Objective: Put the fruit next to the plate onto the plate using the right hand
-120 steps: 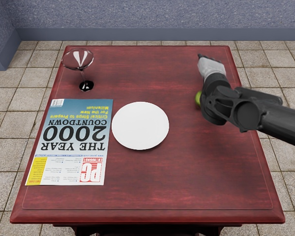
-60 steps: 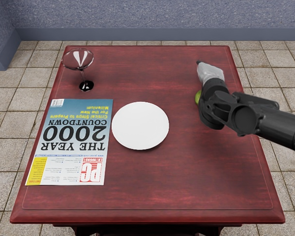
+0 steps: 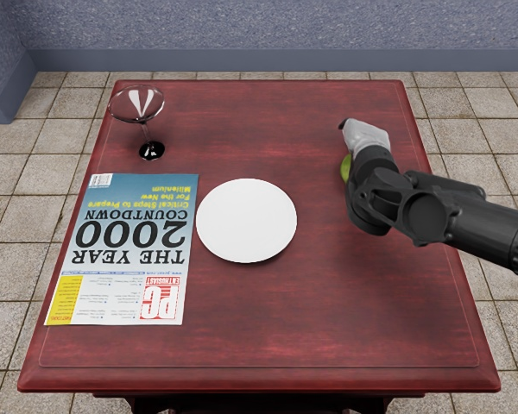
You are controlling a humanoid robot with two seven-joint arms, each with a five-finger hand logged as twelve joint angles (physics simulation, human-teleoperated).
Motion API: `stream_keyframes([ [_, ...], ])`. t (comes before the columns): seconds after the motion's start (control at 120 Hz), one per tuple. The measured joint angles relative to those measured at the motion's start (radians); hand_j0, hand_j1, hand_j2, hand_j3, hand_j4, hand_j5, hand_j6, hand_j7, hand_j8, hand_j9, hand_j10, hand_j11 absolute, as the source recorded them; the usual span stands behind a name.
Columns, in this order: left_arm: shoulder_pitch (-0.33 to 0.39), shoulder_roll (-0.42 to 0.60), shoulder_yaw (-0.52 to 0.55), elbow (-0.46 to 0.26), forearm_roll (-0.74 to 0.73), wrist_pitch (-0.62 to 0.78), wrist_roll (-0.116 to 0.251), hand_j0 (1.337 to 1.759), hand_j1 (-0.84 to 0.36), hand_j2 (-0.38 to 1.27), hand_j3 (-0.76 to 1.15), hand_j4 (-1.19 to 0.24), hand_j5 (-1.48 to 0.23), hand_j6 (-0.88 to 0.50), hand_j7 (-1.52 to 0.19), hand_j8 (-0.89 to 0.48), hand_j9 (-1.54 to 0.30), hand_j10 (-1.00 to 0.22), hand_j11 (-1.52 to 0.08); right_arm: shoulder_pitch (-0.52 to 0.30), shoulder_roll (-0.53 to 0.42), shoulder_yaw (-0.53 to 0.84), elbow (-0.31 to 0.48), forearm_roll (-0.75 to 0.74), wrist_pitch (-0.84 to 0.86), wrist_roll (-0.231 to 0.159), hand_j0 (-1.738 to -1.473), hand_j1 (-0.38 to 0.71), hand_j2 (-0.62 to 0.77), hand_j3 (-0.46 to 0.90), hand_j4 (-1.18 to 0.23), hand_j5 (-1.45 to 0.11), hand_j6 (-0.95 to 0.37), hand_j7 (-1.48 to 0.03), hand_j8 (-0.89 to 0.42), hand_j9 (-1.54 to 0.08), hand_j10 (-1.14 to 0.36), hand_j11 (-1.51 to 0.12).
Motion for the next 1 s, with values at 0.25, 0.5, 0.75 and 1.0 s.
stream_keyframes([
  [0.25,0.000,0.000,0.000,0.000,0.000,0.000,0.000,1.658,0.35,0.00,0.00,0.00,0.00,0.00,0.00,0.00,0.00,0.00,0.00,0.002,0.001,0.001,0.000,0.002,0.010,0.000,-1.658,0.02,-0.04,0.00,-0.32,-0.41,-0.32,-0.41,-0.32,-0.41,-0.32,-0.41],
  [0.5,0.000,0.000,0.000,0.000,0.000,0.000,0.000,1.658,0.35,0.00,0.00,0.00,0.00,0.00,0.00,0.00,0.00,0.00,0.00,0.006,0.000,0.000,0.000,0.048,0.015,0.000,-1.658,0.16,-0.08,0.00,-0.43,-0.56,-0.43,-0.56,-0.36,-0.56,-0.43,-0.56],
  [0.75,0.000,0.000,0.000,0.000,0.000,0.000,0.000,1.658,0.35,0.00,0.00,0.00,0.00,0.00,0.00,0.00,0.00,0.00,0.00,0.007,0.000,-0.001,0.002,0.055,0.016,-0.001,-1.655,0.17,-0.06,0.00,-0.47,-0.62,-0.43,-0.62,-0.32,-0.62,-0.47,-0.62],
  [1.0,0.000,0.000,0.000,0.000,0.000,0.000,0.000,1.658,0.35,0.00,0.00,0.00,0.00,0.00,0.00,0.00,0.00,0.00,0.00,0.016,-0.004,0.000,0.002,0.080,0.017,0.000,-1.655,0.19,0.01,0.00,-0.50,-0.68,-0.43,-0.67,-0.32,-0.67,-0.50,-0.67],
])
